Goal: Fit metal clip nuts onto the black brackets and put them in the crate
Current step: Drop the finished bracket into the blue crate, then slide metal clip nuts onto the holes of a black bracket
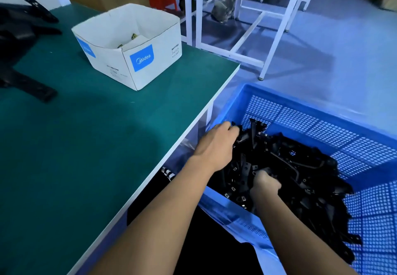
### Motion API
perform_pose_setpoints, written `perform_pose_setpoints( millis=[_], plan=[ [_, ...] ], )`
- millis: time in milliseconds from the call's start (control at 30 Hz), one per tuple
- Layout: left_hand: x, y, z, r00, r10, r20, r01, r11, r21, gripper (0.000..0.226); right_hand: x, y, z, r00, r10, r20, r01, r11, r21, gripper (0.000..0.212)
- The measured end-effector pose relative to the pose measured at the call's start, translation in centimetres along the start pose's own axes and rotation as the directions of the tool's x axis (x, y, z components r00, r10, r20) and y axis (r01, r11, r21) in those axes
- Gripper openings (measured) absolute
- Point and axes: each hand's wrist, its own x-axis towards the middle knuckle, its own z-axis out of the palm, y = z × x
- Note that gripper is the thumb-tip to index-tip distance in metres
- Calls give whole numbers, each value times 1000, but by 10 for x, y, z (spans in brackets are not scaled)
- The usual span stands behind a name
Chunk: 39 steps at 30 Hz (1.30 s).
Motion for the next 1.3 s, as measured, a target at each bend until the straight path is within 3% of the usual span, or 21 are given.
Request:
perform_pose_setpoints(
  millis=[67,133,233,333,567,667,800,933,1033,1167,1300],
  plan=[
    [9,11,-22,994,76,-81,-75,997,7,23,-22,-25,12,984,-116,-136,104,990,-95,51],
    [17,18,-46,974,120,-194,-122,993,4,23,-51,-52,26,932,-356,-64,347,931,-116,37],
    [20,13,-83,930,99,-354,-111,994,-13,23,-105,-88,40,714,-699,38,699,708,-101,20],
    [10,-10,-117,880,-6,-475,-28,998,-64,23,-159,-121,47,487,-870,75,873,488,-8,16],
    [-46,-83,-165,681,-246,-690,113,966,-233,25,-268,-148,65,77,-943,323,935,181,305,14],
    [-79,-114,-177,590,-383,-711,213,923,-320,31,-309,-138,99,-50,-887,459,949,101,299,11],
    [-137,-157,-194,465,-521,-715,388,846,-365,34,-364,-106,159,-195,-679,707,976,-61,210,12],
    [-194,-202,-207,331,-689,-645,645,664,-378,33,-413,-60,211,-244,-514,823,952,-287,103,47],
    [-229,-230,-213,237,-800,-551,741,516,-430,37,-445,-36,241,-260,-466,845,932,-349,95,74],
    [-258,-261,-216,109,-901,-419,718,363,-594,37,-475,-21,278,-231,-310,922,904,-419,86,89],
    [-277,-277,-214,54,-929,-365,628,316,-711,33,-489,-14,303,-180,-202,963,859,-510,54,74]
  ],
)
